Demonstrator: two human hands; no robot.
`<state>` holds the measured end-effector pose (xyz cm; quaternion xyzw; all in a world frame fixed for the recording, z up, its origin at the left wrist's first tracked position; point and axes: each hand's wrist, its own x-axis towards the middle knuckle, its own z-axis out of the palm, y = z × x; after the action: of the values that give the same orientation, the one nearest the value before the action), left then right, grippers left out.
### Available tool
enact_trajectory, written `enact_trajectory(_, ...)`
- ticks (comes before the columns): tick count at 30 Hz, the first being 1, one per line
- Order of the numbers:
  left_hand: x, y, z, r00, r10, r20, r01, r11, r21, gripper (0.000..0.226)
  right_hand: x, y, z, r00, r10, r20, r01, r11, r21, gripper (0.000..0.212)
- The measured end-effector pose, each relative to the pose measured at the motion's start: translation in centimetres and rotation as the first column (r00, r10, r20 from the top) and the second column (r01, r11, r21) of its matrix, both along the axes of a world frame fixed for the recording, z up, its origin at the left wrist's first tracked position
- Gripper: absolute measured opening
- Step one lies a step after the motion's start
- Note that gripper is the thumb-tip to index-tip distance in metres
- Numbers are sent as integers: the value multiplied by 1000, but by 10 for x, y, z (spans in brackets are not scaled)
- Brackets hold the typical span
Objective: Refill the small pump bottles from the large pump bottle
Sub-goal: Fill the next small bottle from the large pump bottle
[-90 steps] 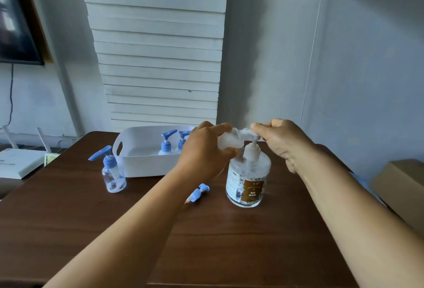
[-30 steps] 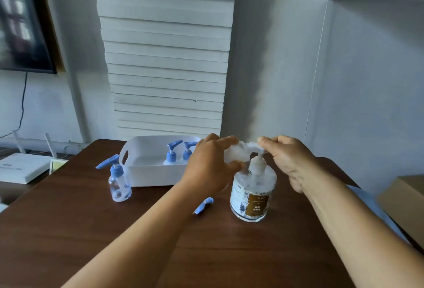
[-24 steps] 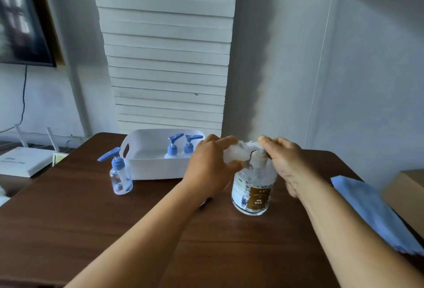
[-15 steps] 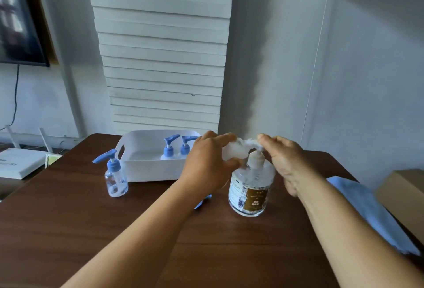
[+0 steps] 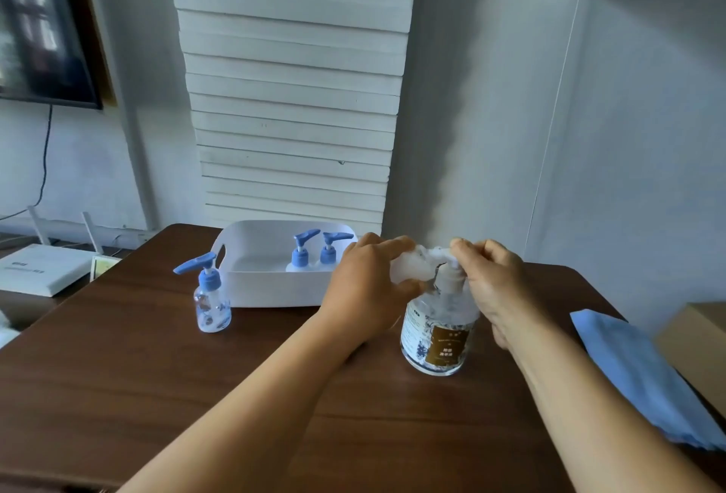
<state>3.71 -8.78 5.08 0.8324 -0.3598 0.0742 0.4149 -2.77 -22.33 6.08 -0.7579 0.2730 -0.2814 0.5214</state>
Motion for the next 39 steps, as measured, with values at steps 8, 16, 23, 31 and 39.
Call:
enact_trajectory(8,3,-3,8,1000,0,30,0,1000,-2,54,-2,-5,16,998,43,-40,-44,999,-29,29)
enact_trajectory(16,3,-1,10,999,6,33,-6,1000,-7,54,-4,-3,22,998,27,-57,-32,997,-75,28)
enact_trajectory(23,-1,0,1,1000,-13,7,13,1000,-5,52,-2,2,1,1000,20,-17,-20,1000,8,31)
enact_trajectory(31,1,-2,7,1000,2,25,-2,1000,-20,55,-5,-2,16,1000,21,-1,-21,999,-29,32)
enact_trajectory(39,1,-1,7,1000,1,18,-1,1000,-12,53,-6,-3,19,999,15,-30,-18,996,-85,31)
